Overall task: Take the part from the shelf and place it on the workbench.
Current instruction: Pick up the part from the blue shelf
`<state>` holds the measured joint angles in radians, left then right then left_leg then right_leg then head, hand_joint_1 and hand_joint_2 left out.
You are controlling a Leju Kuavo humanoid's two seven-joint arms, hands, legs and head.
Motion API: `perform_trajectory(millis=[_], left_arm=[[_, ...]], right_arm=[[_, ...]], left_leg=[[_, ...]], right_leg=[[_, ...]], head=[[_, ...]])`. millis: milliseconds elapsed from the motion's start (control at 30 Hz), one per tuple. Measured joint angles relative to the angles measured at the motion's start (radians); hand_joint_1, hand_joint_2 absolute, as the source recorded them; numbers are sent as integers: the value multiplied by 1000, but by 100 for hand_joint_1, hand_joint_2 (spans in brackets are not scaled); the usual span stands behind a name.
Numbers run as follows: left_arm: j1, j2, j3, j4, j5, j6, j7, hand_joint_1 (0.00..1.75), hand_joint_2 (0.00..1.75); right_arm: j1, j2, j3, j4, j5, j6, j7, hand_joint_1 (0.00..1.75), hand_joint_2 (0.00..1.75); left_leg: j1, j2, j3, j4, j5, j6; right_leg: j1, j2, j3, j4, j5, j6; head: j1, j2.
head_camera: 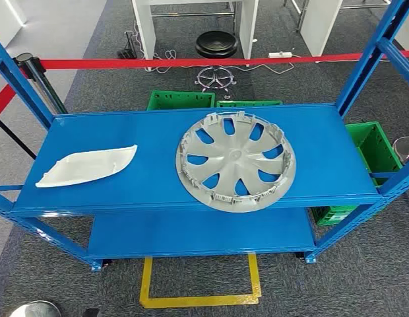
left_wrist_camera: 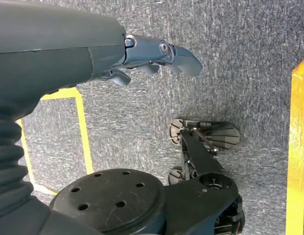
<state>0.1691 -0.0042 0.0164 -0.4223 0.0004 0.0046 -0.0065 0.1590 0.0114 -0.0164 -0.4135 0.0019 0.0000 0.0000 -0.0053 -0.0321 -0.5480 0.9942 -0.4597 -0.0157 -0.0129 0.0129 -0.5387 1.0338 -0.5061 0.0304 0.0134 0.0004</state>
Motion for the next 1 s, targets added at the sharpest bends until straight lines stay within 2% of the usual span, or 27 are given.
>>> perform_trajectory(millis=[33, 67, 133, 300, 433, 500, 533, 633, 667, 767, 900, 1000], left_arm=[[0, 0, 0, 0, 0, 0, 0, 0, 58], [0, 0, 0, 0, 0, 0, 0, 0, 87], [5, -4, 4, -9, 5, 2, 0, 0, 175], [32, -28, 43, -83, 35, 24, 1, 0, 175], [52, -64, 103, -160, 45, 38, 6, 0, 0], [59, -86, 147, -201, 44, 40, 9, 0, 0], [61, -97, 170, -220, 42, 40, 9, 0, 44], [66, -131, 246, -278, 31, 37, 10, 0, 175], [68, -143, 272, -297, 26, 35, 10, 0, 175], [77, -180, 350, -358, 11, 29, 9, 0, 175], [93, -230, 452, -445, -10, 25, 8, 0, 175], [108, -263, 512, -504, -20, 27, 10, 0, 175]], right_arm=[[0, 0, 0, 0, 0, 0, 0, 0, 175], [0, 0, 0, 0, -1, 0, 0, 0, 175], [-3, -5, 8, 0, -11, -2, -4, 0, 175], [-27, -28, 55, 0, -82, -18, -38, 0, 175], [-44, -46, 90, -7, -142, -34, -68, 0, 175], [-50, -55, 103, -17, -170, -38, -84, 0, 175], [-53, -59, 108, -24, -182, -38, -93, 0, 175], [-58, -72, 120, -46, -215, -38, -118, 0, 44], [-61, -76, 123, -53, -225, -37, -126, 0, 0], [-70, -89, 126, -70, -253, -34, -151, 0, 0], [-84, -109, 127, -84, -282, -29, -190, 0, 175], [-90, -121, 125, -101, -288, -35, -226, 0, 175]], left_leg=[[0, 0, 0, 0, 0, 0], [0, 0, 0, 0, 0, 0], [0, 0, 0, 0, 1, 1], [-1, 0, 0, 0, 2, 2], [-2, 0, 0, 0, 2, 3], [-2, 0, 0, 0, 3, 4], [-3, 0, -1, 0, 3, 5], [-3, 0, -2, 0, 4, 6], [-3, 0, -2, 0, 5, 6], [-4, 0, -4, 0, 6, 6], [-4, 0, -4, 1, 6, 7], [-5, 0, -5, 2, 7, 8]], right_leg=[[0, 0, 0, 0, 0, 0], [0, 0, 2, 0, 0, 0], [0, 0, 5, 0, 1, 0], [-1, 0, 5, 0, 2, 1], [-2, 0, 3, 0, 2, 2], [-2, 0, 3, 0, 3, 3], [-2, 0, 4, 0, 3, 3], [-3, 0, 5, 0, 5, 4], [-3, 0, 5, 0, 6, 4], [-3, 0, 4, 0, 6, 5], [-4, 0, 4, 0, 7, 6], [-5, 0, 3, 0, 8, 7]], head=[[0, 0], [0, 0], [0, 0], [0, 0], [0, 0], [0, 0], [0, 0], [0, 0], [0, 0], [0, 0], [0, 0], [0, 0]])
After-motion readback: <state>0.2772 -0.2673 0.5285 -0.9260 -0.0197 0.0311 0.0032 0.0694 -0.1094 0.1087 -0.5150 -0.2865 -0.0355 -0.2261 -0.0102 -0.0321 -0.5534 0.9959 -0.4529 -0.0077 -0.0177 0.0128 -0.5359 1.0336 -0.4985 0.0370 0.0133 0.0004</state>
